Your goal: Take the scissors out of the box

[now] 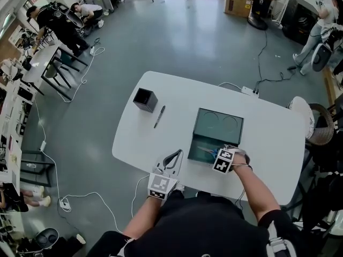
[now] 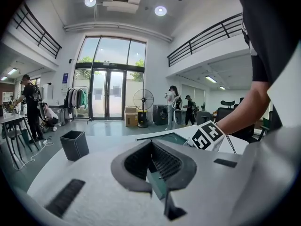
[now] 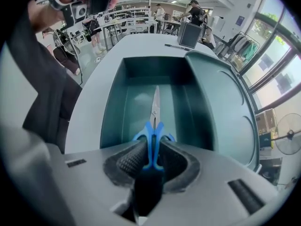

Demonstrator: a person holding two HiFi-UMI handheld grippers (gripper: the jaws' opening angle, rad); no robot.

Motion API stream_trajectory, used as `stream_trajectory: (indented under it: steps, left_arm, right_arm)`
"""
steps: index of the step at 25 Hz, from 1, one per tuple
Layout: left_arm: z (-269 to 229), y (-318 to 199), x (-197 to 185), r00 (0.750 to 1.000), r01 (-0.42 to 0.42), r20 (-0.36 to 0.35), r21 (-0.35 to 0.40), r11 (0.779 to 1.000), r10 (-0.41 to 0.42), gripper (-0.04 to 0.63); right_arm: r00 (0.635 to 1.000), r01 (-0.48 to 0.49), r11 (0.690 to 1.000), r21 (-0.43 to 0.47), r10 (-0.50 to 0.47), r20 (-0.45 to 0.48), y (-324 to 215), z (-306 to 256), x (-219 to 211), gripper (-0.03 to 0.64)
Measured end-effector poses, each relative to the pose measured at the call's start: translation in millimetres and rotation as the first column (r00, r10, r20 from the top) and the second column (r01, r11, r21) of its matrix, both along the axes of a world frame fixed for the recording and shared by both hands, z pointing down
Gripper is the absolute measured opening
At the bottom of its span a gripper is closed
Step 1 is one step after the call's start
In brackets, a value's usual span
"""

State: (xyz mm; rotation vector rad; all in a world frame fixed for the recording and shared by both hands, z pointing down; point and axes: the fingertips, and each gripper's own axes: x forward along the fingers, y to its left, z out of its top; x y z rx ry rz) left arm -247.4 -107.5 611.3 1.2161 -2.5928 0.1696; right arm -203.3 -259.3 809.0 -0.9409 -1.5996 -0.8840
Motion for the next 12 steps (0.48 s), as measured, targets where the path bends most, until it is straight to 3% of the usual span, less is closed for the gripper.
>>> stream_trajectory:
  steps: [5, 12]
  left_arm:
    - [-2.1, 6.9, 1.5, 1.000, -0.007, 0.001, -0.007, 1.000, 0.007, 0.012]
    - [-0.6, 5.8, 3.6, 1.000, -0.030, 0.001, -0.004, 1.000, 0.030, 0.012]
  right_arm:
    - [1.000, -0.014, 1.000, -0.002, 0.014, 0.009, 1.1, -9.3, 0.0, 0.086]
    - [0.992, -0.049, 0.998, -0.034, 0.053, 0.112, 7.7, -43.3, -6.8, 0.084]
